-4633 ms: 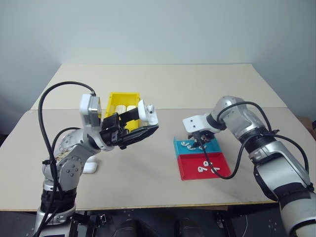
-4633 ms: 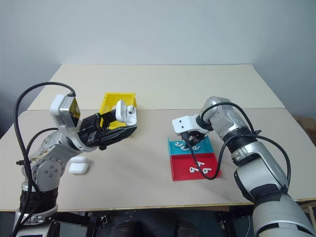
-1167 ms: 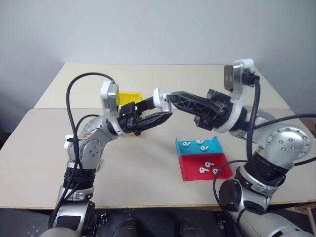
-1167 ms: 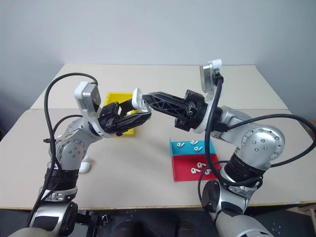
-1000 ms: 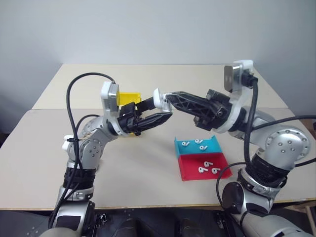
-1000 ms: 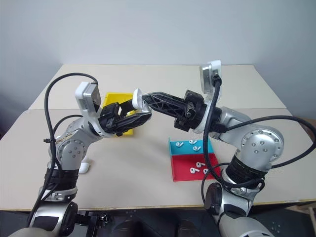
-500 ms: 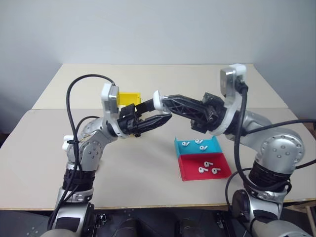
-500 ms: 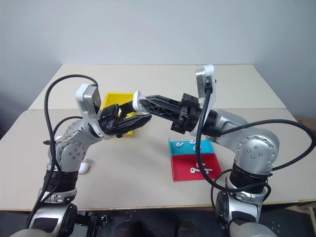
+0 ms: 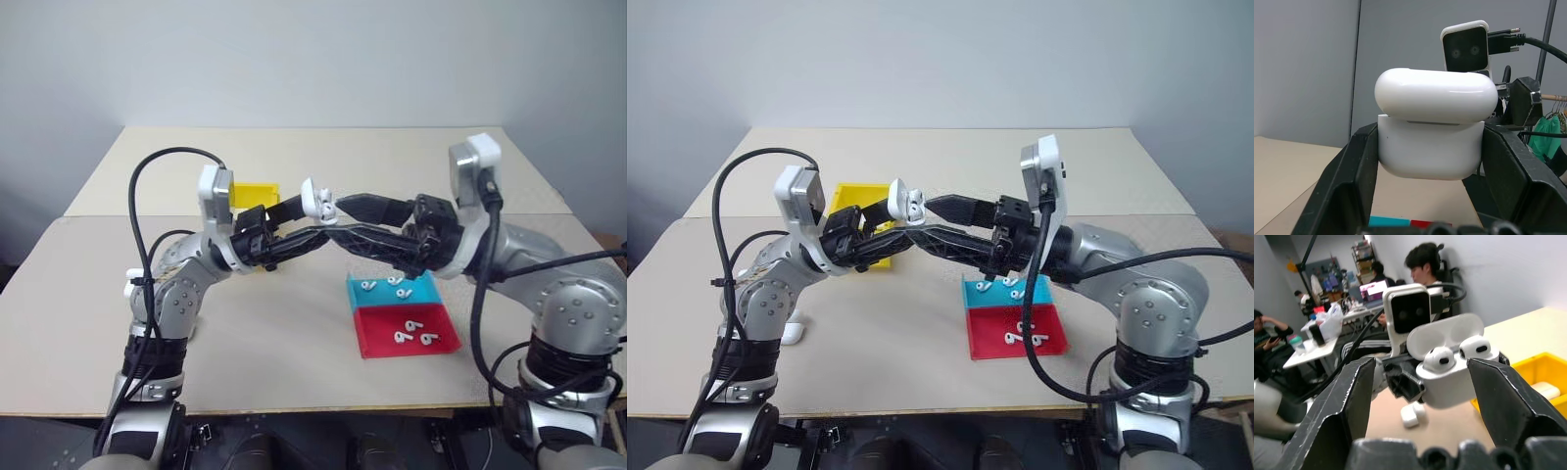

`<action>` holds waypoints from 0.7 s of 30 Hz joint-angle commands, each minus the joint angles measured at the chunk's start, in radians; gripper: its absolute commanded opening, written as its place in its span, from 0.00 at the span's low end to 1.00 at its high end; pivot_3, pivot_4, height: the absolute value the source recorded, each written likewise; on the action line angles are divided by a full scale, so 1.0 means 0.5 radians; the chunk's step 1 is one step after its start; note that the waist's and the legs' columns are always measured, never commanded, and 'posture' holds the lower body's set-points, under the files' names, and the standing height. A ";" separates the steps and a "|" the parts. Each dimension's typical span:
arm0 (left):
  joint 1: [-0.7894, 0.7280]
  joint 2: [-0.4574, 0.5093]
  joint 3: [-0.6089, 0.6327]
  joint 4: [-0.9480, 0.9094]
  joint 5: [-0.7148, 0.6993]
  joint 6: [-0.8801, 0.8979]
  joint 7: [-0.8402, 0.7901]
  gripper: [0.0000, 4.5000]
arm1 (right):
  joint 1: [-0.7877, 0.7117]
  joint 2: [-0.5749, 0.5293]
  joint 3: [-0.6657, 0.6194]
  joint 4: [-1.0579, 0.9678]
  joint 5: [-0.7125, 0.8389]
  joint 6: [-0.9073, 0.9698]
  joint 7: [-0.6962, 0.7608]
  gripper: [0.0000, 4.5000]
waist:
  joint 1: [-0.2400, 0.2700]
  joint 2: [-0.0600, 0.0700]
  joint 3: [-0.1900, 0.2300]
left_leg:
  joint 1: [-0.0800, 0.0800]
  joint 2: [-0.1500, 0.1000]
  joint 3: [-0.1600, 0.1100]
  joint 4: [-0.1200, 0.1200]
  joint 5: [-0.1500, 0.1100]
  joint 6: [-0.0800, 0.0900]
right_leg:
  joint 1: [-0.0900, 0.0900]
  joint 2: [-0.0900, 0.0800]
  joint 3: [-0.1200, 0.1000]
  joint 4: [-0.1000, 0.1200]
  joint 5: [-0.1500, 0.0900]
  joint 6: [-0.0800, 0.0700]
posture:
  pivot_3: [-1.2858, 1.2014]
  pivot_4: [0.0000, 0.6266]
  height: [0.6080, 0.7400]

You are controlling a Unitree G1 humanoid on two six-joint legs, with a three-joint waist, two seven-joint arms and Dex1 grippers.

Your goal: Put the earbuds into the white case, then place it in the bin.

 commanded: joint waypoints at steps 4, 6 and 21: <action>-0.058 -0.047 -0.062 0.009 0.181 -0.054 0.159 0.63 | -0.272 -0.387 0.040 0.055 -0.169 -0.124 0.190 0.53 | 0.009 0.001 0.001 | 0.000 0.000 0.000 0.001 0.000 0.000 | -0.001 0.000 0.000 0.001 0.000 0.000 | 0.52 0.24 1.00; -0.067 -0.062 -0.090 0.021 0.213 -0.063 0.147 0.63 | -0.441 -0.496 0.200 0.139 -0.323 -0.135 0.271 0.37 | 0.004 0.001 0.001 | 0.001 -0.001 0.001 0.000 0.000 0.001 | -0.002 0.000 0.002 0.002 0.000 0.000 | 0.52 0.24 1.00; -0.178 -0.096 -0.325 0.190 0.575 -0.192 0.114 0.63 | -1.283 -0.528 1.222 0.721 -1.277 -0.396 1.034 0.00 | -0.001 0.001 0.001 | -0.003 0.001 0.003 0.000 0.000 0.001 | -0.005 0.000 0.002 0.000 0.000 0.000 | 0.52 0.24 1.00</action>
